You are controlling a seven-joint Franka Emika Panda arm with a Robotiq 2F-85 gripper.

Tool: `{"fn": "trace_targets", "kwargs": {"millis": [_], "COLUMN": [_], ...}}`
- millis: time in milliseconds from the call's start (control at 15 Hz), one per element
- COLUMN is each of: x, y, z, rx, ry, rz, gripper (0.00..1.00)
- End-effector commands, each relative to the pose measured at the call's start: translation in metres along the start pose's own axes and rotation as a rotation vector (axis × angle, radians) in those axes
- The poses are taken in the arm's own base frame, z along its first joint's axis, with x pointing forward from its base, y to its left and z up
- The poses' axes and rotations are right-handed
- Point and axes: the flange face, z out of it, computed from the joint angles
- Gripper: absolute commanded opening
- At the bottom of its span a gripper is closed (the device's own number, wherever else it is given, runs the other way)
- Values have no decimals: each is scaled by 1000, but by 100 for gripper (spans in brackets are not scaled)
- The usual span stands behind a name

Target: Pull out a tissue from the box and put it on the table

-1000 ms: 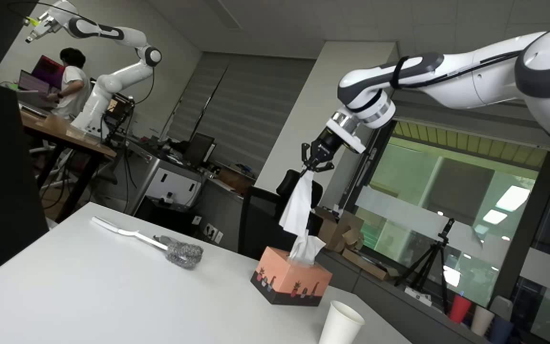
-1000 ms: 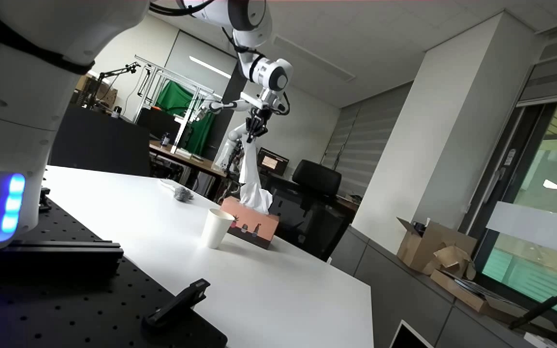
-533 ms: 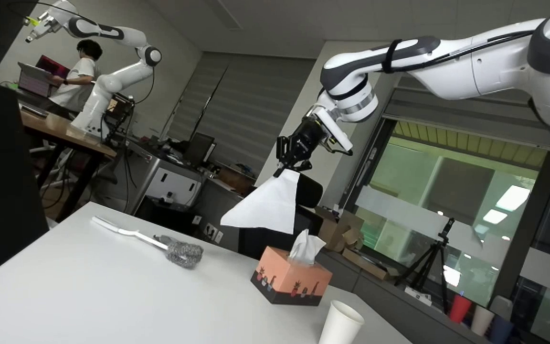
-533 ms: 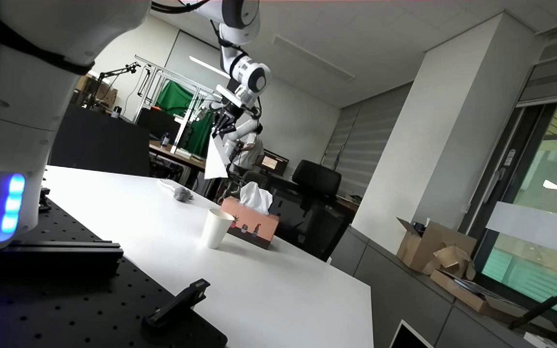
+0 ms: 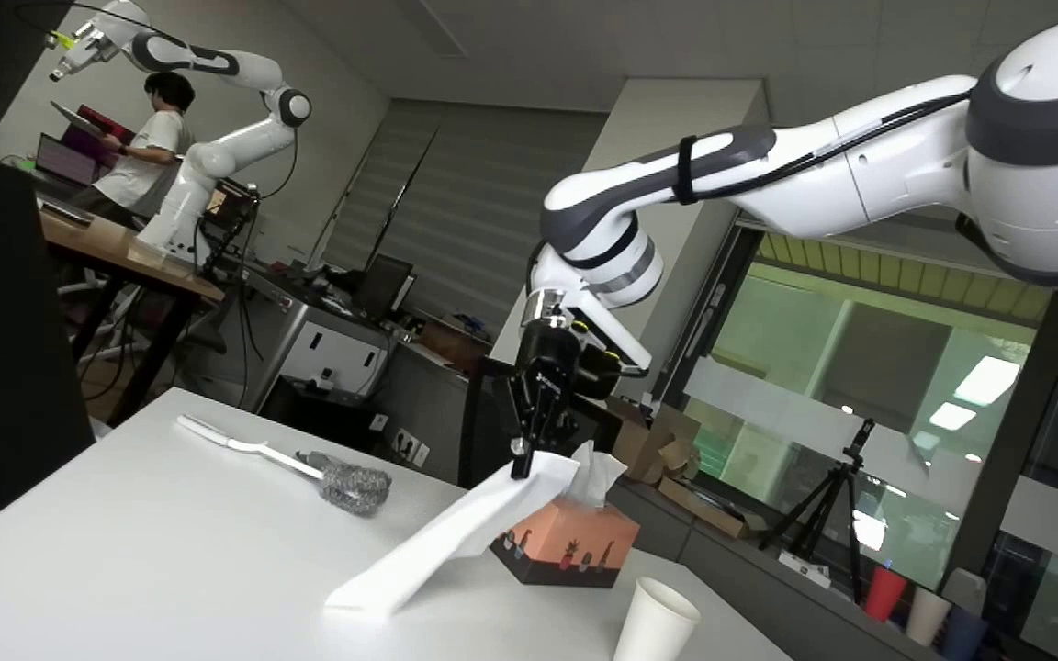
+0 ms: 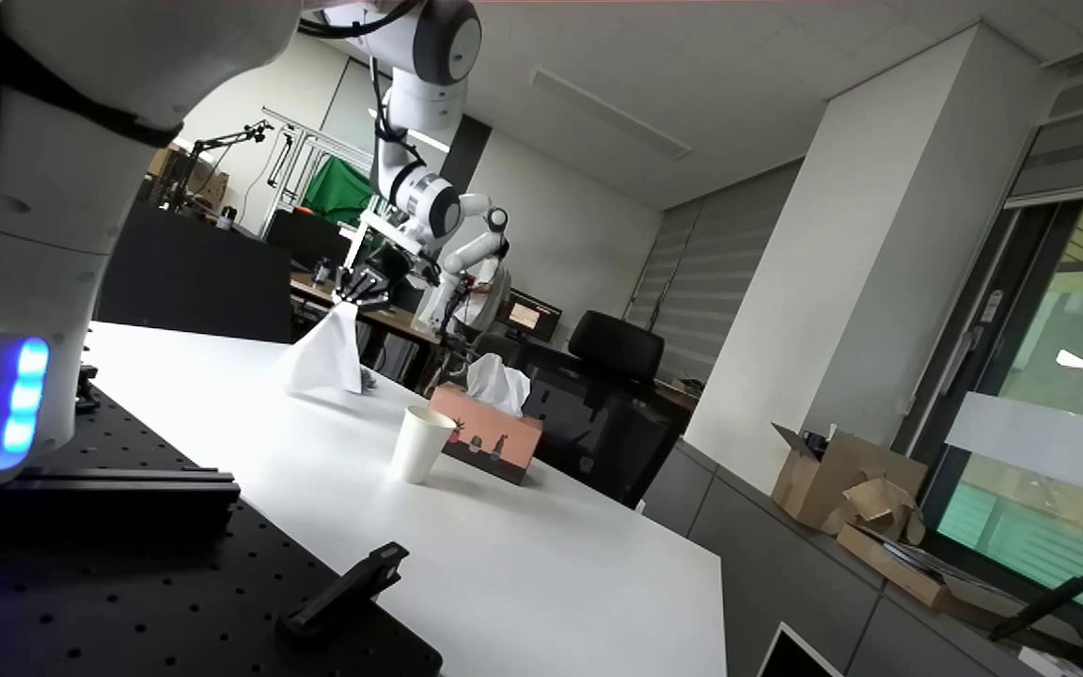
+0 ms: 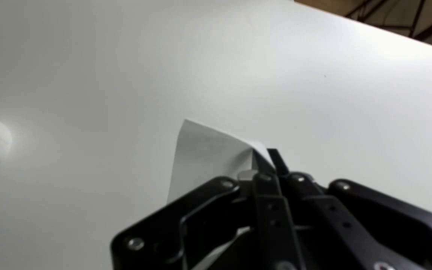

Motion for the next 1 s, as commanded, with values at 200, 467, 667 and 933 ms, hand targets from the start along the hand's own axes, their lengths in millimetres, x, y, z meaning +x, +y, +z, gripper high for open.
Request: {"fn": "trace_targets", "kwargs": {"millis": [200, 467, 667, 933], "x": [-6, 11, 19, 27], "y": [3, 23, 46, 57], "z": [27, -10, -38, -42], "rx": [-184, -184, -153, -155], "ry": [-141, 115, 284, 323], "rz": [-71, -15, 30, 12], "gripper": [54, 81, 98, 100]}}
